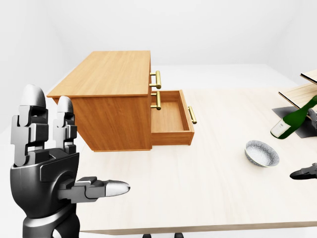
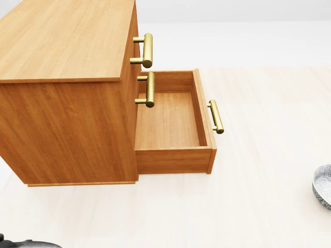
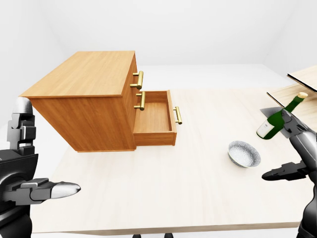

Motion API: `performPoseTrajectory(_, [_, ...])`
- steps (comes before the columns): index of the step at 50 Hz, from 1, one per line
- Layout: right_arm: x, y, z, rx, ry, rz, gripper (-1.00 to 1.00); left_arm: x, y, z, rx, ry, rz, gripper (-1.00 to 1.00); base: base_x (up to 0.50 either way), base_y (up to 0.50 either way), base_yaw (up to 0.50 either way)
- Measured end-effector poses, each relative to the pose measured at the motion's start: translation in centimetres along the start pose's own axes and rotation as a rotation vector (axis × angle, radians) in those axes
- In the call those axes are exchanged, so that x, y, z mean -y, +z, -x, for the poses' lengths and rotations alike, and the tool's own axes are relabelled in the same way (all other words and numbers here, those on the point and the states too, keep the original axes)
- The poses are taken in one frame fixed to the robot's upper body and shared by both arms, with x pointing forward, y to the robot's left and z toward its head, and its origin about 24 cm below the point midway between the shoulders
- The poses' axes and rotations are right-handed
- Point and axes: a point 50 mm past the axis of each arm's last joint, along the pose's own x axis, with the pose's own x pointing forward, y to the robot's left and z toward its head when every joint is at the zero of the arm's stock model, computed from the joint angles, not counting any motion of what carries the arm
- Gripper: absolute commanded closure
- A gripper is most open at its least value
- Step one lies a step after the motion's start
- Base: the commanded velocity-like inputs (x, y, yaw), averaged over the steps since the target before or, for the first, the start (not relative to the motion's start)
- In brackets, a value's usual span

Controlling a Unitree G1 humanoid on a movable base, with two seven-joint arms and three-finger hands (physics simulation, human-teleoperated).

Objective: Put the bowl on top of the cabinet.

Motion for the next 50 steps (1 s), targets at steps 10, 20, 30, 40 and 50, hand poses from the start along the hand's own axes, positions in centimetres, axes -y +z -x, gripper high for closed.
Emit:
performPoseTrajectory(10, [0.0,-0.6,-1.3,-0.006,0.044,-0.028,-1.00,0.0,0.0,0.0,0.002,0.001,0.000,-1.00,0.00,0.00,0.00])
performPoseTrajectory(20, [-0.6,-1.3,-2.3,-0.019,0.098,-0.068,-1.00,0.0,-0.2,0.0,-0.006,0.000,0.000,-1.00,0.00,0.00,0.00])
performPoseTrajectory(30, [-1.6,-2.1,-2.8,-0.042,0.151,-0.105,-1.00,0.1,-0.3,0.0,-0.012,-0.002,0.000,-1.00,0.00,0.00,0.00])
performPoseTrajectory(40, [-2.6,-2.8,-3.2,-0.062,0.197,-0.136,-1.00,0.1,-0.3,0.0,-0.016,-0.003,-0.001,-1.00,0.00,0.00,0.00])
performPoseTrajectory(50, [-3.2,-3.2,-3.6,-0.077,0.232,-0.159,-1.00,0.2,-0.4,0.1,-0.023,-0.005,-0.001,-1.00,0.00,0.00,0.00])
